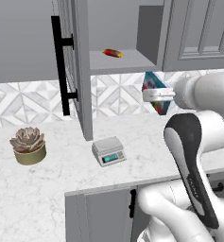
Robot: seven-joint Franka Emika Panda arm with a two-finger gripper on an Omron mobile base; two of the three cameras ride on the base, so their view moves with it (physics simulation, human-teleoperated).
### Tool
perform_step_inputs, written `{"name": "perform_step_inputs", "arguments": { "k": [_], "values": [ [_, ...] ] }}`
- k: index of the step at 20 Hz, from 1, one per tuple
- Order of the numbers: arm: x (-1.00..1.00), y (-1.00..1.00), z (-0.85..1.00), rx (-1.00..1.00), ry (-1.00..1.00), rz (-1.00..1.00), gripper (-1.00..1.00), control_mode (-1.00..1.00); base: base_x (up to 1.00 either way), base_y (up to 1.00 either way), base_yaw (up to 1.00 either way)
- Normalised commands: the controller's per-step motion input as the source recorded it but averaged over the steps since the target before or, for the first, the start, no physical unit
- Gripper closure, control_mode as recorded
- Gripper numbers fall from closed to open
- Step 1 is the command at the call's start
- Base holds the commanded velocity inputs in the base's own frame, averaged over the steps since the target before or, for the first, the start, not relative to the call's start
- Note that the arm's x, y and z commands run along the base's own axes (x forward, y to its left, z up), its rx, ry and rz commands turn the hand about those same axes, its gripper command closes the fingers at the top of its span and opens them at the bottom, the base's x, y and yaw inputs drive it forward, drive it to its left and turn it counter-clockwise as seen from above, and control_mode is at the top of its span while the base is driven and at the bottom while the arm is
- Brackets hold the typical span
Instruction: Pick the boxed food and place it on the digital scale for weighing, and close the cabinet.
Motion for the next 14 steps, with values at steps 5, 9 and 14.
{"name": "perform_step_inputs", "arguments": {
  "k": [5,9,14],
  "values": [
    [-0.27,-0.56,-0.92,0.03,0.00,0.30,1.00,-1.00,0.00,0.00,0.00],
    [0.16,-0.14,-0.91,0.02,0.05,0.44,1.00,-1.00,0.00,0.00,0.00],
    [0.73,0.00,-0.62,0.00,0.04,0.53,1.00,-1.00,0.00,0.00,0.00]
  ]
}}
